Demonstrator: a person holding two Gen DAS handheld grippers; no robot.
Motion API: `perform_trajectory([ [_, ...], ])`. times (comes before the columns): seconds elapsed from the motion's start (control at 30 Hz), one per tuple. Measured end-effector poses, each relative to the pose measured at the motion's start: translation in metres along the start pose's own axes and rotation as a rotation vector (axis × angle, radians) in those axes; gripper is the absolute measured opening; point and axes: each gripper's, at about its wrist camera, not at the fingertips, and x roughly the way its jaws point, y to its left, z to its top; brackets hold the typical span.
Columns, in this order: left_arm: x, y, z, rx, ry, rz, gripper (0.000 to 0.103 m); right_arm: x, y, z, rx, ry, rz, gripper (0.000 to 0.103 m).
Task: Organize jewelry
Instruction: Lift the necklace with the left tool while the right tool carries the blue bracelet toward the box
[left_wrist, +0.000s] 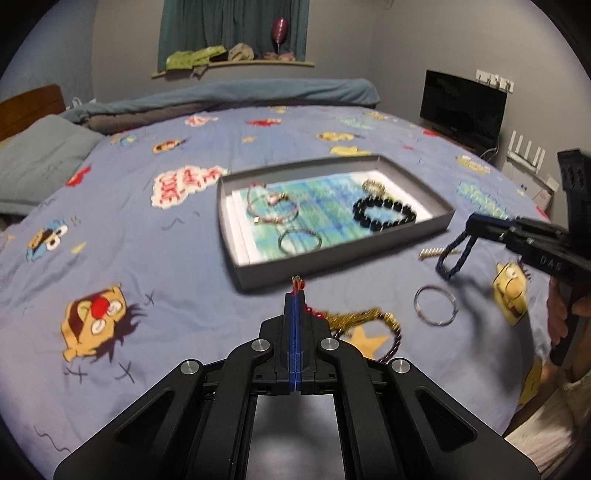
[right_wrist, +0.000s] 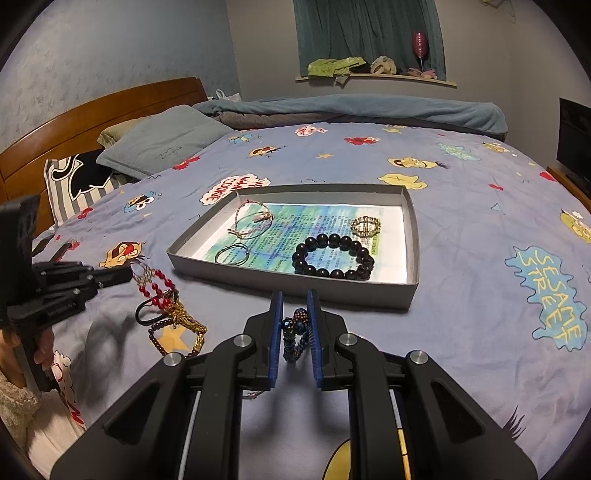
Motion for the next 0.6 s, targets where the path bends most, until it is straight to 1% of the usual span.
perform_trajectory([
  [0.2, -0.012, -0.008, 0.019, 0.036, -0.052, 0.008, 0.001, -0.006, 0.001, 0.011, -0.013, -0.026, 0.001, 0.013],
  [0.43, -0.023, -0.012, 0.044, 0.065, -0.103, 0.034, 0.001, -0.011, 0.005, 0.038, -0.021, -0.067, 0.005, 0.013],
  [0.5, -0.023, -0.012, 0.041, 0.069, -0.088, 0.034, 0.001, -0.011, 0.006, 0.04, -0.023, -0.072, 0.009, 0.013],
  [0.6, -0.01, -0.014, 0.024, 0.105, -0.024, 0.027, 0.001, -0.009, 0.007, 0.037, -0.025, -0.066, 0.016, 0.013],
])
